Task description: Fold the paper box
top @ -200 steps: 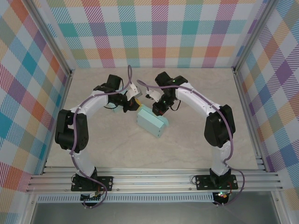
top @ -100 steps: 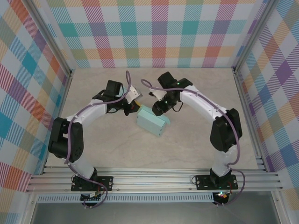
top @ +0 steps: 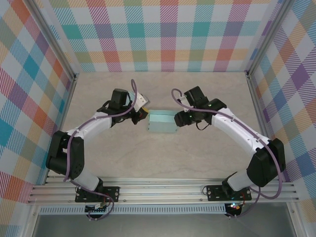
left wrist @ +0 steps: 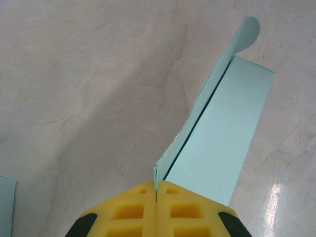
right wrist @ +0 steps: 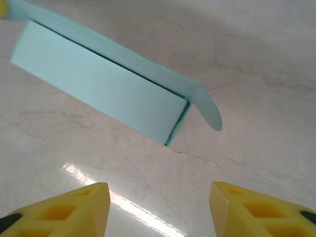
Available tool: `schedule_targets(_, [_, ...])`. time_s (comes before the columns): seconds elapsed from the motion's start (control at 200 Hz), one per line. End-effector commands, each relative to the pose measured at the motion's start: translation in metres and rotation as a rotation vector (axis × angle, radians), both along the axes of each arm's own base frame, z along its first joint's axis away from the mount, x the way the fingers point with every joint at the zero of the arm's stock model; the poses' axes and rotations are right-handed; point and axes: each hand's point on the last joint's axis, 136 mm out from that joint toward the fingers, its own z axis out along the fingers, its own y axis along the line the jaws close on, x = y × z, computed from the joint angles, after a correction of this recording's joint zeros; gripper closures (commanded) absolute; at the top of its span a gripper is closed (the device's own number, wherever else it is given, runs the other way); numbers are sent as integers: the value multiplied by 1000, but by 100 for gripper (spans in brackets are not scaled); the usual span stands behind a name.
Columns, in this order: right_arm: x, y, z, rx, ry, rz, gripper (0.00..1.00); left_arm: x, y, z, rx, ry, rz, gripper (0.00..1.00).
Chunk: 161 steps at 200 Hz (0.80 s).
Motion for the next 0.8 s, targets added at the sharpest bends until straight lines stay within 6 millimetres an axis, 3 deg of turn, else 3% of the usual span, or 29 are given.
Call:
schedule_targets(0.0, [23,-4,14,63,-89,-32,45,-2,-4,12,-14,-51,-16,100])
schedule_targets(0.26, [46,3,-10,-15,-84,71,41,-3,-7,14,-9,-53,-44,100])
schedule_targets(0.485, [50,14,-22,-2,-39,113,47,-2,-7,12,-3,-47,-45,100])
schedule_targets(0.605, [49,19,-24,24,-16,113,60,1,-6,12,-6,-36,-18,100])
schedule_targets(0.8, [46,25,-22,61,5,84,94,9,-10,15,-9,14,132,100])
